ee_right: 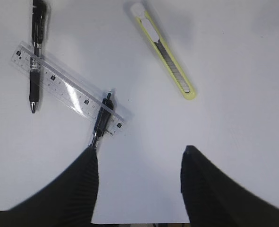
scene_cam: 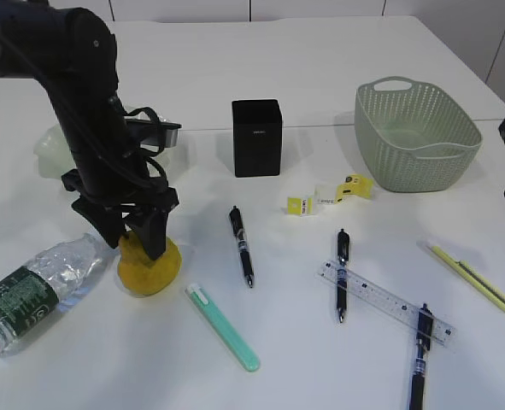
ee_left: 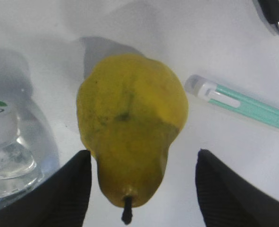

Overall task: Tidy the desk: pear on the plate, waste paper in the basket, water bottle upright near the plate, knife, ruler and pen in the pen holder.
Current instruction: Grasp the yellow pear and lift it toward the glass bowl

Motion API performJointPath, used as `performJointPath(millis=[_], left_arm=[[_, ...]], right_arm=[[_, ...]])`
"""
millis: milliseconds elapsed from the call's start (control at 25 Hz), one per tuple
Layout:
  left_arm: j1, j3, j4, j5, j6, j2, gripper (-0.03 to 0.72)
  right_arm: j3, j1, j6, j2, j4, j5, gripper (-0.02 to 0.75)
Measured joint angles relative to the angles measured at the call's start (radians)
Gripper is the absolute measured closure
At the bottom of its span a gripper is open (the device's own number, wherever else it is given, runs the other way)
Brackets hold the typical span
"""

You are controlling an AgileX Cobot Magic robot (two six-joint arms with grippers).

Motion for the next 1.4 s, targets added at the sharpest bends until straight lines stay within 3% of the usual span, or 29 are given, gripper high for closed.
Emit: performJointPath(millis=[1400], left_arm=[[0.000, 0.028, 0.014, -0.002, 0.000, 0.017, 0.221]], right_arm=[[0.000, 0.000, 0.000, 0.000, 0.000, 0.000, 0.296]])
